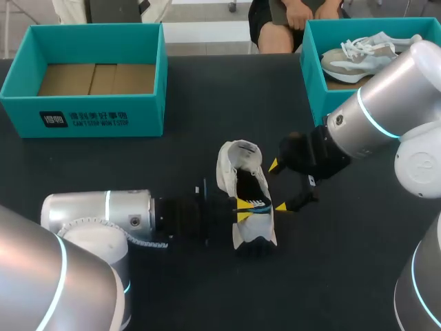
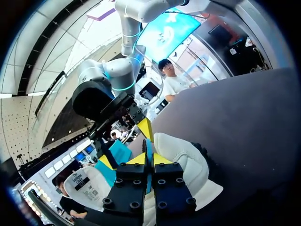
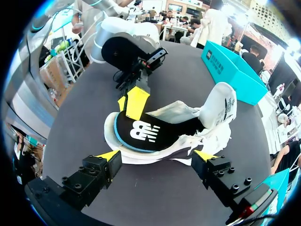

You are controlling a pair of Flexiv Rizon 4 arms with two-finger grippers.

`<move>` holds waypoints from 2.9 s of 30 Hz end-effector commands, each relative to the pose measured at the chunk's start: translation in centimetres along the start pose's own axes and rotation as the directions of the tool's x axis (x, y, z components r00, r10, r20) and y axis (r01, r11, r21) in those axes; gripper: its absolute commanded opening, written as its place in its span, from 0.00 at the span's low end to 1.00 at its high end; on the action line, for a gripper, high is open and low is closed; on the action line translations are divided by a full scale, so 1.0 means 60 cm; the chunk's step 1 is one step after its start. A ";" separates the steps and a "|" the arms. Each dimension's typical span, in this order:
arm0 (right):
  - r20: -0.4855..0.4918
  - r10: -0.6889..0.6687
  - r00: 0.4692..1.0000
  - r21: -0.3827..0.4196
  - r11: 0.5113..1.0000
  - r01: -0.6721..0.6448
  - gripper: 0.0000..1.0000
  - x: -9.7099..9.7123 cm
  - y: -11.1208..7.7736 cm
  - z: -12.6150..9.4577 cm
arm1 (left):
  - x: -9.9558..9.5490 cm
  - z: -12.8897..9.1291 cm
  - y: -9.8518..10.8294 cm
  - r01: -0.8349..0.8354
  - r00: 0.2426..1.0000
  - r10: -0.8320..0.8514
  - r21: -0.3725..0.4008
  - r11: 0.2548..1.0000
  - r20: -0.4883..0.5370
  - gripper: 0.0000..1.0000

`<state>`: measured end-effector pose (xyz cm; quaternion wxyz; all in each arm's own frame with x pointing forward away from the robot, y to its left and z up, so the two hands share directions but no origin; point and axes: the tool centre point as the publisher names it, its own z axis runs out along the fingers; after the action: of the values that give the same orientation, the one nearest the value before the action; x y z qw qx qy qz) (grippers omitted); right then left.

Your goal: Take the shoe out of the shoebox, open the shoe tongue, remove and reinsert the insole, then place the shoe into the shoebox

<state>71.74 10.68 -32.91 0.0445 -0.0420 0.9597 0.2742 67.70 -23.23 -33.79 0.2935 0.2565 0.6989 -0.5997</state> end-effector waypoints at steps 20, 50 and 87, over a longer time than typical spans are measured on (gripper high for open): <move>0.002 0.000 1.000 0.003 1.000 0.000 1.00 0.001 0.001 0.001 | -0.021 -0.024 -0.004 -0.025 1.000 0.025 -0.013 1.000 0.012 0.45; -0.005 0.005 1.000 0.021 1.000 -0.005 1.00 0.000 -0.004 -0.005 | -0.089 -0.053 -0.011 -0.064 0.885 0.025 -0.069 0.996 -0.465 1.00; -0.017 -0.040 0.999 0.098 0.994 0.041 1.00 -0.073 -0.035 -0.271 | -0.145 -0.038 0.010 -0.282 0.654 0.085 -0.138 0.949 -0.752 1.00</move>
<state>75.58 0.57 -19.70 0.0425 -0.0620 0.9713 0.2257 72.77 -19.53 -29.19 0.1378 0.4579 0.7785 -0.4065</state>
